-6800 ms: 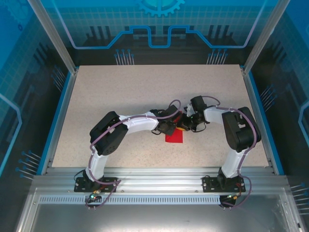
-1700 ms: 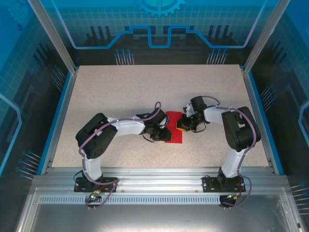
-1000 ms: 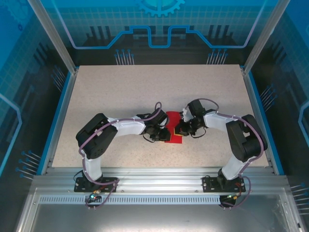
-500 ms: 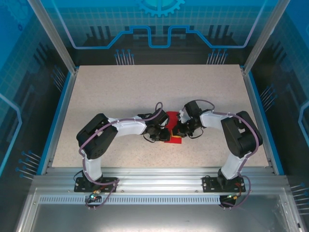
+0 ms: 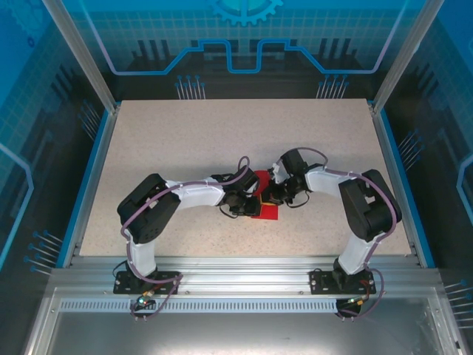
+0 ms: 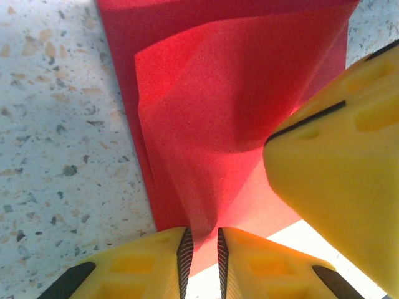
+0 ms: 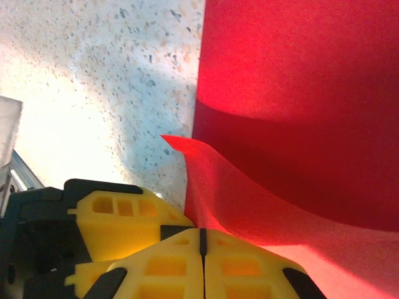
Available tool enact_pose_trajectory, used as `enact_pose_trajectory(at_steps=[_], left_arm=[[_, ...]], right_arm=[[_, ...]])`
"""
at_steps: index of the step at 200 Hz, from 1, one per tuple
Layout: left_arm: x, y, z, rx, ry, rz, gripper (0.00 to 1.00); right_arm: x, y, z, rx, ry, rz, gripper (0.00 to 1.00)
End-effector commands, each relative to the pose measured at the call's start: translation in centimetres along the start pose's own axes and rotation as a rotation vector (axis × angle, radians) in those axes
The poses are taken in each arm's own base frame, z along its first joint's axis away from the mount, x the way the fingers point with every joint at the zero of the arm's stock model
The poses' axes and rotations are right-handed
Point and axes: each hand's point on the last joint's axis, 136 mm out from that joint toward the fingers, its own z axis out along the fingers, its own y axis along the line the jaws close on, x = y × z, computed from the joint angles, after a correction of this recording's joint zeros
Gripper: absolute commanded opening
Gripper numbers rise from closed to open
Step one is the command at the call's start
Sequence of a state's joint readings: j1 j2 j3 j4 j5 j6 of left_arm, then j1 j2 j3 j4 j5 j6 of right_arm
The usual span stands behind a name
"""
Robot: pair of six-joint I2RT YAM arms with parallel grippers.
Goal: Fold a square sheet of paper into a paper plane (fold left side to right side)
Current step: Fold the triangle a second time at the center of the table.
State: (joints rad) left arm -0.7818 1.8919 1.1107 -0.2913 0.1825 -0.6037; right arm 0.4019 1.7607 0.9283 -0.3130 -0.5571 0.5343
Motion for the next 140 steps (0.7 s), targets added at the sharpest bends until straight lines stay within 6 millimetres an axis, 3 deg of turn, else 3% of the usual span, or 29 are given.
enact_pose_trajectory(at_steps=[1,83,140], left_arm=[[2.4,3.2,1.2,-0.132,0.086,-0.028,0.25],[2.8,3.9,1.3,-0.158,0.102,-0.035,0.24],[4.1,5.2,1.8,-0.189,0.131,-0.051,0.24]], right_arm=[[0.2,-0.2,0.7,0.036,0.025,0.002,0.06],[-0.1,-3.4,1.5,0.171,0.036,-0.019,0.06],[-0.9,-5.2,0.3,0.209,0.007,-0.011,0.06]])
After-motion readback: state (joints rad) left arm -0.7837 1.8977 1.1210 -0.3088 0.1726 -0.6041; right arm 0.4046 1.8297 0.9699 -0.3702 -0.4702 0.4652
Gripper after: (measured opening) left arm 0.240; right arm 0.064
